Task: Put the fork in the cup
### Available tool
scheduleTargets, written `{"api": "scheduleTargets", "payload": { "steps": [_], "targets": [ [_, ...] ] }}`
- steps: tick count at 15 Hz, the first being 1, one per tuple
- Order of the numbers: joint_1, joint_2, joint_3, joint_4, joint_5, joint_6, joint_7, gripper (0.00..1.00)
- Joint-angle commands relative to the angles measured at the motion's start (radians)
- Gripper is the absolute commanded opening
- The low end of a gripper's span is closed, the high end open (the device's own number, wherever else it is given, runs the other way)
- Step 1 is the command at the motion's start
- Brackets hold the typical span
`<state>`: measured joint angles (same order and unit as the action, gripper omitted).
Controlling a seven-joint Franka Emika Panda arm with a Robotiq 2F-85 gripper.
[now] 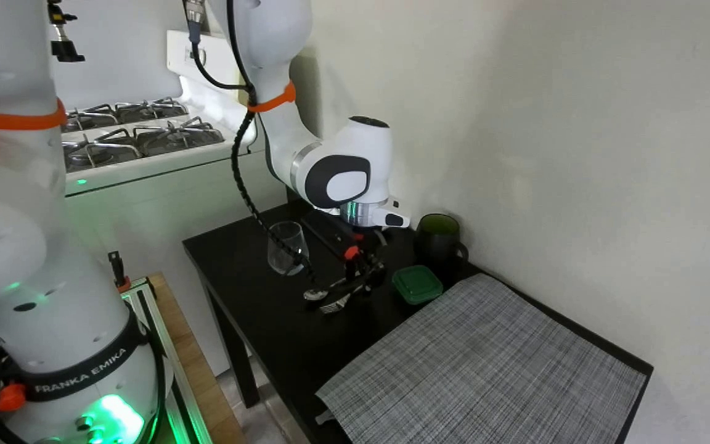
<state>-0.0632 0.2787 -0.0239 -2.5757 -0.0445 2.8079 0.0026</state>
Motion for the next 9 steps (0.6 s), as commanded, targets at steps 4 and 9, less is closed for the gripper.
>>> {"api": "scheduleTargets", "payload": {
  "steps": [4, 9],
  "targets": [
    [0.007, 0.038, -0.001, 0.011, 0.012, 0.033, -0.013, 0.19],
    [0.001, 0.05, 0.007, 0.031, 0.028, 0.037, -0.014, 0.37]
  ]
}}
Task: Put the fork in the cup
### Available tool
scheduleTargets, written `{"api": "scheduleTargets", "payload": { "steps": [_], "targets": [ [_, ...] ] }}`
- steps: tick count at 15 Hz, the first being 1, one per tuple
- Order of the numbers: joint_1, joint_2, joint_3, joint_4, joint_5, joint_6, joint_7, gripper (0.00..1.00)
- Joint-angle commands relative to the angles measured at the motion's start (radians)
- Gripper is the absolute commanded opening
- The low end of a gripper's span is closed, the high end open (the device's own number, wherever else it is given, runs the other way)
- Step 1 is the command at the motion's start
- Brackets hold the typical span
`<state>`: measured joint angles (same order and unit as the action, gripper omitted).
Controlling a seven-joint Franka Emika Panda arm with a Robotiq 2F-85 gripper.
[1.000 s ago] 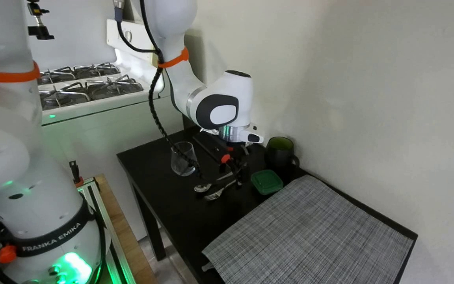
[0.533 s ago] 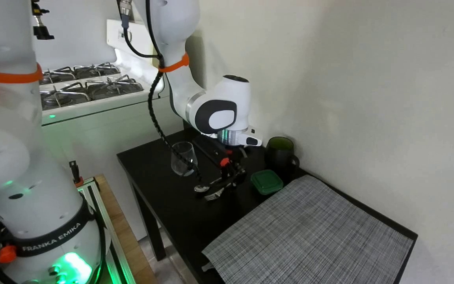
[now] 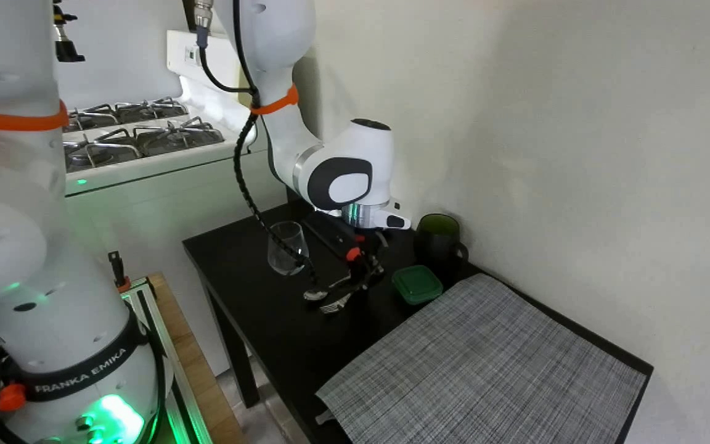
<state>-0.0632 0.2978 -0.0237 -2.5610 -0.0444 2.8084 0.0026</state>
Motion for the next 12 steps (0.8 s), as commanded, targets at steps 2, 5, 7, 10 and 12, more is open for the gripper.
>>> {"api": "scheduleTargets", "payload": {
  "steps": [2, 5, 7, 10, 12],
  "targets": [
    [-0.001, 0.035, 0.012, 0.025, 0.034, 0.033, -0.016, 0.35],
    [0.003, 0.049, 0.012, 0.039, 0.03, 0.032, -0.013, 0.18],
    [0.006, 0.056, 0.011, 0.044, 0.025, 0.036, -0.01, 0.07],
    [0.01, 0.061, 0.006, 0.048, 0.019, 0.033, -0.006, 0.08],
    [0.011, 0.061, 0.004, 0.049, 0.016, 0.033, -0.004, 0.01]
  ]
}}
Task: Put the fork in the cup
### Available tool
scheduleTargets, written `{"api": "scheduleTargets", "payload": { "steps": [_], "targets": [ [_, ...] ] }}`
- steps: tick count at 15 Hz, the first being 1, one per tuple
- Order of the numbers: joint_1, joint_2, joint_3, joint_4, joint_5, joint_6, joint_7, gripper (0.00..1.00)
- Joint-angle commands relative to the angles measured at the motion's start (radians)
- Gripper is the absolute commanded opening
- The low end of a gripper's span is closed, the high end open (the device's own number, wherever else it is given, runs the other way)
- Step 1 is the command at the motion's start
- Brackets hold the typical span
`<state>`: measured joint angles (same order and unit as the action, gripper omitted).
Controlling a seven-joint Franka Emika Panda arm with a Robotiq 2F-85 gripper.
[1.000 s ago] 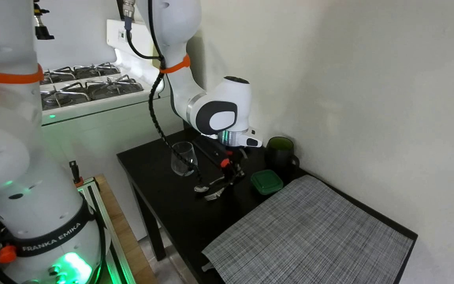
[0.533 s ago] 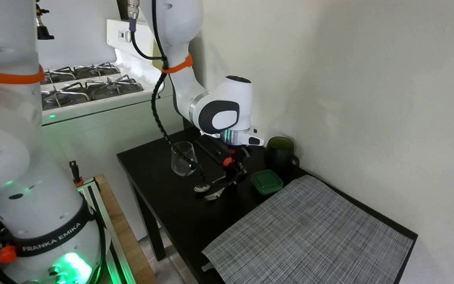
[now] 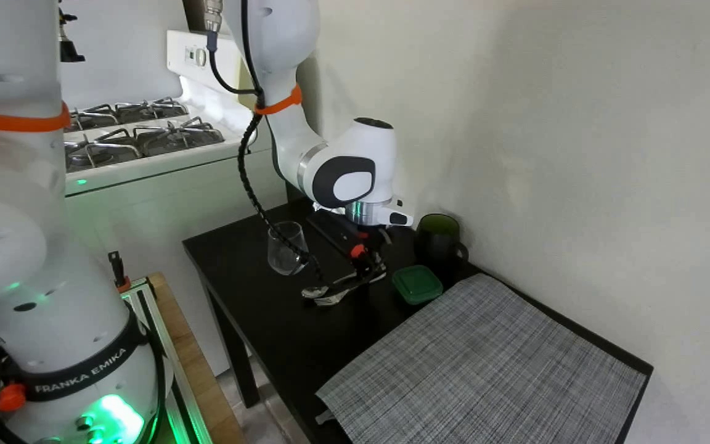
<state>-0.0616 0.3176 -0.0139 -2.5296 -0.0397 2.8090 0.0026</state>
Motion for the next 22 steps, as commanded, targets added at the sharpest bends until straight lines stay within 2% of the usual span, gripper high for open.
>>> {"api": "scheduleTargets", "payload": {
  "steps": [1, 5, 8, 11, 15, 18, 22],
  "targets": [
    [0.008, 0.039, -0.006, 0.017, 0.013, 0.03, -0.005, 0.02],
    [-0.004, -0.018, -0.001, -0.002, 0.029, -0.004, -0.012, 0.02],
    [0.008, -0.078, -0.033, -0.018, 0.006, -0.033, 0.018, 0.02],
    [0.03, -0.139, -0.073, -0.036, -0.029, -0.057, 0.076, 0.02],
    [0.049, -0.24, -0.094, -0.081, -0.075, -0.1, 0.173, 0.02],
    [0.06, -0.321, -0.078, -0.124, -0.116, -0.135, 0.282, 0.02],
    [0.071, -0.42, -0.02, -0.158, -0.146, -0.236, 0.42, 0.02]
  ]
}}
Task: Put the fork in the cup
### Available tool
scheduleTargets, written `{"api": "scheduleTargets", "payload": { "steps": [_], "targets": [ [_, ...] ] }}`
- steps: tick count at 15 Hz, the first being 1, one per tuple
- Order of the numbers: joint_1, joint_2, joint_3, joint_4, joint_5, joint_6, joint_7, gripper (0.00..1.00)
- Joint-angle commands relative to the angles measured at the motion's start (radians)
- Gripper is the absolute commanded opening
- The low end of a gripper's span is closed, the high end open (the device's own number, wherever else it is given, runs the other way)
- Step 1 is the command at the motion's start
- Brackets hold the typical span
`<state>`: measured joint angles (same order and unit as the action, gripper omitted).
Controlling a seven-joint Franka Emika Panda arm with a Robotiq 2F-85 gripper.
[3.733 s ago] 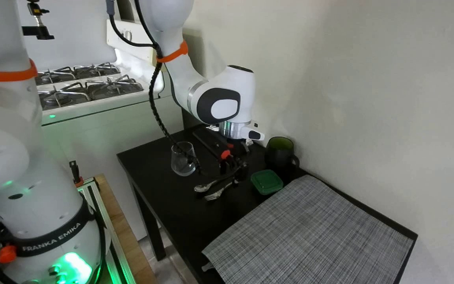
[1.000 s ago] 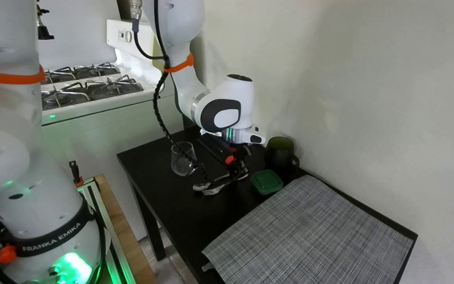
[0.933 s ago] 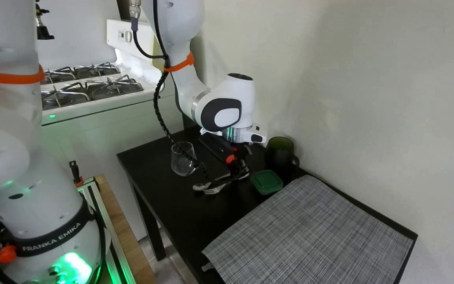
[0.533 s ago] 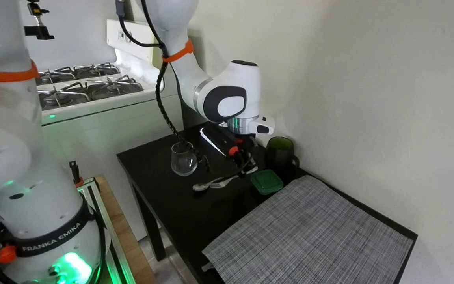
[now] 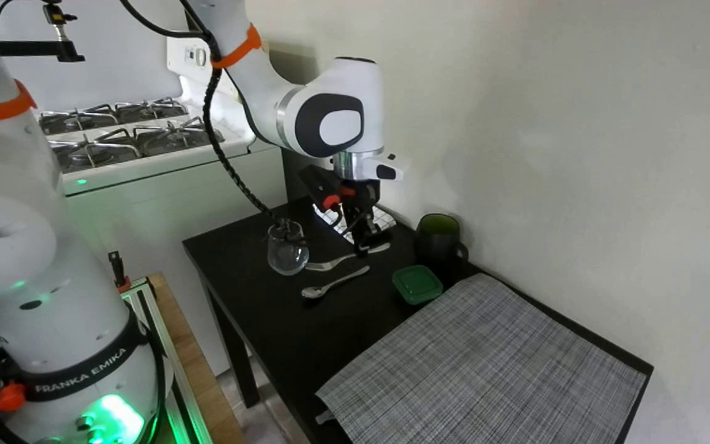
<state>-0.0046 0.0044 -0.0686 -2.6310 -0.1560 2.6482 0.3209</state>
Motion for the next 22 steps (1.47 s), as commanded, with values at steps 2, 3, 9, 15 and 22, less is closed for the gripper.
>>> {"api": "scheduleTargets", "payload": {
  "steps": [2, 3, 9, 15, 22],
  "targets": [
    [0.013, -0.13, 0.068, -0.05, -0.033, -0.107, 0.135, 0.02],
    [0.014, -0.133, 0.08, -0.033, -0.005, -0.151, 0.109, 0.02],
    [0.0, -0.114, 0.09, -0.019, -0.005, -0.133, 0.09, 0.09],
    [0.0, -0.114, 0.09, -0.019, -0.005, -0.133, 0.09, 0.09],
    [-0.007, -0.227, 0.129, -0.076, -0.105, -0.108, 0.227, 0.02]
  ]
}}
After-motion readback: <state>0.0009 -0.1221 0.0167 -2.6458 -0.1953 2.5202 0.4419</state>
